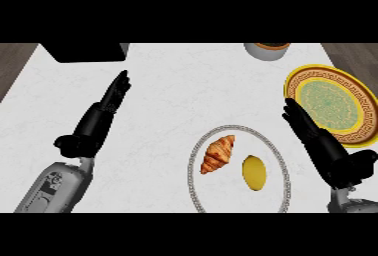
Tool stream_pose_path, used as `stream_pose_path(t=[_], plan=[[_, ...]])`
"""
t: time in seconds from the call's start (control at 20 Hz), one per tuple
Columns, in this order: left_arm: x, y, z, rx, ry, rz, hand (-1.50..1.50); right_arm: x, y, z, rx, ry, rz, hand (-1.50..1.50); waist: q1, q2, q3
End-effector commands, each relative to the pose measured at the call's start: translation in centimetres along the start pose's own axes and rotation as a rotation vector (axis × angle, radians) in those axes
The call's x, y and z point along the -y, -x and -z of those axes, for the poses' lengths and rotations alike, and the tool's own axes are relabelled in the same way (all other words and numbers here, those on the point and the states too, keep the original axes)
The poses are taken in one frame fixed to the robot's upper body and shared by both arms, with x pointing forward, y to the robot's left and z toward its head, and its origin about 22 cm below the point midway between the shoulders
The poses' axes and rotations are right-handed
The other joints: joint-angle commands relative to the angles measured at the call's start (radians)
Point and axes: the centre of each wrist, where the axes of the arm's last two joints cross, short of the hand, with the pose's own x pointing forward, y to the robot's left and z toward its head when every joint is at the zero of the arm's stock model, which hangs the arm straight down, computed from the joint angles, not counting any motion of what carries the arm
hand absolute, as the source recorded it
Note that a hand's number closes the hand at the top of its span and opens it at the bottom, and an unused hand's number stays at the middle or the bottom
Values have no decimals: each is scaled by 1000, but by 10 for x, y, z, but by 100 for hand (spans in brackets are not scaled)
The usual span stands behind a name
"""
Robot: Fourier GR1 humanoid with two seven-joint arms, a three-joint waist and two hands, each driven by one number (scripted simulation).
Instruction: Pick the lemon from the placemat and place it in the plate
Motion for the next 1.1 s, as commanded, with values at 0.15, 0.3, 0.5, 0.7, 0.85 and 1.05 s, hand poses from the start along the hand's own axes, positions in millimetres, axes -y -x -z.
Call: stream_pose_path(t=[0.15, 0.3, 0.5, 0.7, 0.85, 1.05], plan=[[-9, 55, -47, -407, -142, -100, 0, 61, -48, 6, 251, 266, -43, 150, 40, 39, 3], [-6, 73, -70, -521, -189, -150, 0, 115, -64, -25, 50, 318, -663, 150, 18, 54, -27], [4, 83, -92, -621, -210, -245, 0, 109, -5, -50, 213, 786, -328, -150, 14, 35, 5], [19, 72, -85, -638, -207, -240, 0, 89, 19, -65, 332, 750, -225, -150, 29, 35, 3], [-8, 62, -97, -626, -202, -223, 0, 85, 27, -89, 299, 679, -301, -150, 33, 35, 3], [8, 69, -88, -629, -204, -249, 0, 90, -6, -98, 149, 532, -464, -150, 26, 35, 1]])
